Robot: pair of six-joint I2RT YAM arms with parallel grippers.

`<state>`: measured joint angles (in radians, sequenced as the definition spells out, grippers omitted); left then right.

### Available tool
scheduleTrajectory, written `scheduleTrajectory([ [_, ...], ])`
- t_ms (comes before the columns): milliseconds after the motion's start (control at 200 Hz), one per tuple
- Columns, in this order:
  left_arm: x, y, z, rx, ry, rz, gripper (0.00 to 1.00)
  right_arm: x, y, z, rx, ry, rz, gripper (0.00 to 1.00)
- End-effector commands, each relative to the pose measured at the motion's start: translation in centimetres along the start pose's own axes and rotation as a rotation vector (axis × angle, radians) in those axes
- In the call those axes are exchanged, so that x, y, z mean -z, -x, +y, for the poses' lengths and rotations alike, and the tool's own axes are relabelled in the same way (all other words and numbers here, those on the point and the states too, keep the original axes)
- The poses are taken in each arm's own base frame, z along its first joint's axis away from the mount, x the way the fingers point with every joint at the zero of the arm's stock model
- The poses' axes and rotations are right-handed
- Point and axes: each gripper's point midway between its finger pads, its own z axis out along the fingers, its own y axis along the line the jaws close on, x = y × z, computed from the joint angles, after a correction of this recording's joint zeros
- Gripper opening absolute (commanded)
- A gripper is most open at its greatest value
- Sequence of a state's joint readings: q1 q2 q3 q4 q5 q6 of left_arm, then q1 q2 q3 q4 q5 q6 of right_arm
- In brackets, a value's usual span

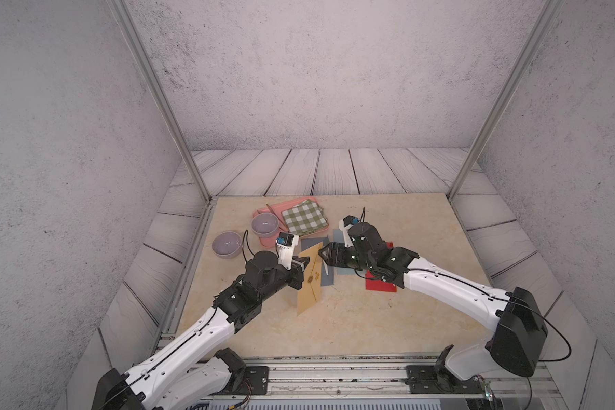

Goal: Open the envelope
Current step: Open the envelope flap on the envelope.

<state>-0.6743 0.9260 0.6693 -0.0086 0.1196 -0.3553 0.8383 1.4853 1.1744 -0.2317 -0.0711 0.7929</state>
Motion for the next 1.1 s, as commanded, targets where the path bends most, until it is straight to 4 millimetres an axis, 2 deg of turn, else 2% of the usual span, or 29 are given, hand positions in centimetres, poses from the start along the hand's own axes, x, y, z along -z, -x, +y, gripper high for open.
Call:
scheduleTrajectory([
  [0, -0.2, 0.3, 0.3, -0.009, 0.005, -0.022, 0.00, -0.5, 0.1, 0.6, 0.023, -0.027, -0.006, 0.65],
  [275, -0.3, 0.2, 0.0, -0.054, -0.014, -0.029, 0.00, -1.7, -0.1, -2.0, -0.074, -0.238, 0.013, 0.63],
  [360, -0.4, 0.3, -0.2, -0.070, -0.022, -0.036, 0.00, -2.1, -0.4, -2.0, -0.079, -0.249, 0.025, 0.61],
  [676, -0.4, 0.3, 0.1, -0.091, -0.009, -0.038, 0.00, -0.8, 0.1, -4.0, -0.027, -0.423, 0.024, 0.61],
  [876, -0.6, 0.4, -0.2, -0.086, -0.024, -0.038, 0.00, -2.2, -0.7, -2.0, -0.015, -0.329, 0.077, 0.57],
  [1096, -0.7, 0.2, -0.4, -0.065, -0.035, -0.033, 0.00, -3.3, -1.6, -1.3, 0.011, -0.301, 0.138, 0.56],
])
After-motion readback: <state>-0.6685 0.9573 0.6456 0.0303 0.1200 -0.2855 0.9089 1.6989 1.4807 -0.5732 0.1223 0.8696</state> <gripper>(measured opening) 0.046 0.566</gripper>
